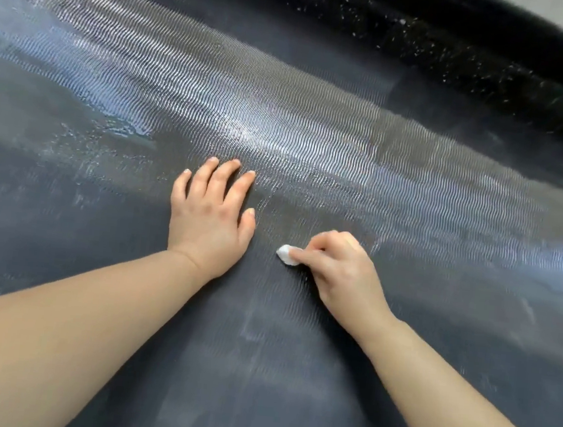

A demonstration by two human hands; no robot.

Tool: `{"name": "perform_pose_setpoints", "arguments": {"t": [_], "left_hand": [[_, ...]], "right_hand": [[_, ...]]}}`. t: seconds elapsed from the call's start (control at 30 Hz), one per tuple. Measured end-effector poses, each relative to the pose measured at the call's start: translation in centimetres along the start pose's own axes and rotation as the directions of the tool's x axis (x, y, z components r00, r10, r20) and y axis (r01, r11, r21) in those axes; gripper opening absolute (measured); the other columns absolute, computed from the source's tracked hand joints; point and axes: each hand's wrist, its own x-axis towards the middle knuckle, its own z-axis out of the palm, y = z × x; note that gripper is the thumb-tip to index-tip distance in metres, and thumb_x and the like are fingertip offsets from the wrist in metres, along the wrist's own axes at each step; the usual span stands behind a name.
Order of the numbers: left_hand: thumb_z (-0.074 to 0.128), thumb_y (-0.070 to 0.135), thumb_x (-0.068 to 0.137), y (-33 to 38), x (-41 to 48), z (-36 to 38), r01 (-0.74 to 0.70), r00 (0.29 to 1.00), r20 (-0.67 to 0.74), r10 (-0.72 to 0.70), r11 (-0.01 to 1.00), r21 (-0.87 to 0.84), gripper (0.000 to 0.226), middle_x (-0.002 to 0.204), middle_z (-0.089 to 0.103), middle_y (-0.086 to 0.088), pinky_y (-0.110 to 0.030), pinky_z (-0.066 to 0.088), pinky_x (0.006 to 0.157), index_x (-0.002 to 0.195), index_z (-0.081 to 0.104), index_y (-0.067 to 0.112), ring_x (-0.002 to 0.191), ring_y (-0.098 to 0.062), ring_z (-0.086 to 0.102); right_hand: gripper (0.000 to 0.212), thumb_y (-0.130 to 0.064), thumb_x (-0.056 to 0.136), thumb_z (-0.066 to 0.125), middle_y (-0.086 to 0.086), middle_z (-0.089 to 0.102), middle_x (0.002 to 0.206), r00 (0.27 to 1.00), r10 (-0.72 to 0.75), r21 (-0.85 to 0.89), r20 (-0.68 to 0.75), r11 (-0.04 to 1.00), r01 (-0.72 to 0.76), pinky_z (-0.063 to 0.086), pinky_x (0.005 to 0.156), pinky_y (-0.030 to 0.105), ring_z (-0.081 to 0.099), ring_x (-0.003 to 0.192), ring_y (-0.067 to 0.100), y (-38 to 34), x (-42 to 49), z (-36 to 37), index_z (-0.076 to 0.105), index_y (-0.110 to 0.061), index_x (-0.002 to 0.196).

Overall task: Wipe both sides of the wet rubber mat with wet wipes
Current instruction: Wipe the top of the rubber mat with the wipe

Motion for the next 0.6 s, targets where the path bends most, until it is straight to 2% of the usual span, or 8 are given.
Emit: {"name": "perform_pose_setpoints", "arguments": {"t": [0.07, 0.13, 0.23, 0.27, 0.33, 0.4, 0.47, 0.6], "left_hand": [[0.035, 0.039, 0.082, 0.0, 1.2, -0.3, 0.001, 0.999, -0.054, -0.002, 1.000, -0.015, 0.054, 0.125, 0.058, -0.014, -0.046, 0.032, 0.093, 0.119, 0.063, 0.011, 0.117, -0.036, 0.050], [0.034, 0.040, 0.084, 0.0, 3.1, -0.6, -0.006, 0.998, -0.066, 0.005, 1.000, -0.016, 0.054, 0.127, 0.055, -0.014, -0.044, 0.029, 0.094, 0.122, 0.060, 0.011, 0.119, -0.036, 0.047], [0.036, 0.043, 0.094, -0.6, 6.4, -0.1, 0.005, 1.000, 0.011, -0.005, 0.998, 0.056, 0.054, 0.151, 0.032, -0.008, -0.046, 0.010, 0.112, 0.142, 0.039, 0.020, 0.141, -0.030, 0.020], [0.033, 0.045, 0.095, -1.1, 7.2, 0.3, 0.005, 0.999, 0.039, -0.009, 0.996, 0.092, 0.057, 0.155, 0.022, -0.005, -0.046, 0.004, 0.114, 0.147, 0.030, 0.022, 0.144, -0.028, 0.010], [0.025, 0.049, 0.094, -1.8, 7.9, 1.0, -0.011, 0.997, 0.073, 0.002, 0.991, 0.133, 0.062, 0.158, 0.013, -0.004, -0.048, 0.001, 0.116, 0.150, 0.021, 0.023, 0.145, -0.026, 0.003], [0.018, 0.051, 0.094, -2.0, 7.9, 1.3, -0.030, 0.998, 0.059, 0.021, 0.989, 0.147, 0.063, 0.158, 0.014, -0.004, -0.048, 0.002, 0.116, 0.150, 0.021, 0.022, 0.145, -0.026, 0.005], [0.013, 0.053, 0.090, -2.0, 7.9, 1.3, -0.031, 0.999, 0.046, 0.024, 0.988, 0.152, 0.068, 0.158, 0.017, -0.004, -0.049, 0.003, 0.115, 0.149, 0.023, 0.021, 0.145, -0.027, 0.008], [0.009, 0.053, 0.088, -1.8, 7.9, 0.9, -0.045, 0.997, 0.066, 0.035, 0.986, 0.158, 0.072, 0.157, 0.018, -0.006, -0.050, 0.003, 0.115, 0.149, 0.023, 0.020, 0.145, -0.028, 0.009]], "right_hand": [[0.019, -0.009, 0.084, 0.061, 0.014, 0.059, 0.075, 0.999, 0.009, -0.017, -0.038, 1.000, -0.010, 0.042, 0.061, 0.031, 0.054, 0.065, 0.031, 2.2, 3.3, -1.0, 0.076, -0.015, 0.093], [0.014, -0.014, 0.083, 0.065, 0.018, 0.057, 0.076, 0.984, 0.127, -0.053, -0.123, 0.989, -0.135, 0.034, 0.064, 0.028, 0.055, 0.073, 0.034, 4.8, 7.4, -1.8, 0.076, -0.013, 0.092], [0.021, -0.022, 0.088, 0.061, 0.007, 0.048, 0.091, 0.872, 0.426, -0.008, -0.242, 0.898, -0.441, 0.034, 0.075, 0.025, 0.050, 0.096, 0.031, 9.1, 13.1, -2.8, 0.072, -0.012, 0.104], [0.022, -0.020, 0.090, 0.058, 0.002, 0.044, 0.095, 0.830, 0.490, 0.010, -0.265, 0.862, -0.506, 0.037, 0.082, 0.025, 0.049, 0.100, 0.027, 10.2, 14.1, -3.0, 0.070, -0.013, 0.107], [0.026, -0.025, 0.090, 0.057, 0.001, 0.045, 0.098, 0.794, 0.518, 0.007, -0.318, 0.839, -0.544, 0.038, 0.090, 0.028, 0.047, 0.095, 0.020, 10.3, 14.5, -2.7, 0.067, -0.008, 0.107], [0.027, -0.028, 0.092, 0.056, 0.009, 0.053, 0.097, 0.860, 0.413, -0.090, -0.299, 0.885, -0.456, 0.038, 0.082, 0.028, 0.047, 0.089, 0.025, 8.1, 12.4, -1.6, 0.070, -0.009, 0.105], [0.019, -0.017, 0.090, 0.061, 0.015, 0.059, 0.091, 0.936, 0.255, -0.108, -0.244, 0.952, -0.288, 0.039, 0.072, 0.031, 0.050, 0.081, 0.030, 4.7, 8.8, -0.9, 0.073, -0.012, 0.103], [0.022, -0.002, 0.082, 0.064, 0.013, 0.060, 0.080, 0.988, 0.121, -0.042, -0.097, 0.991, -0.126, 0.042, 0.066, 0.033, 0.054, 0.070, 0.030, 2.3, 4.2, -0.9, 0.073, -0.009, 0.101]]}}
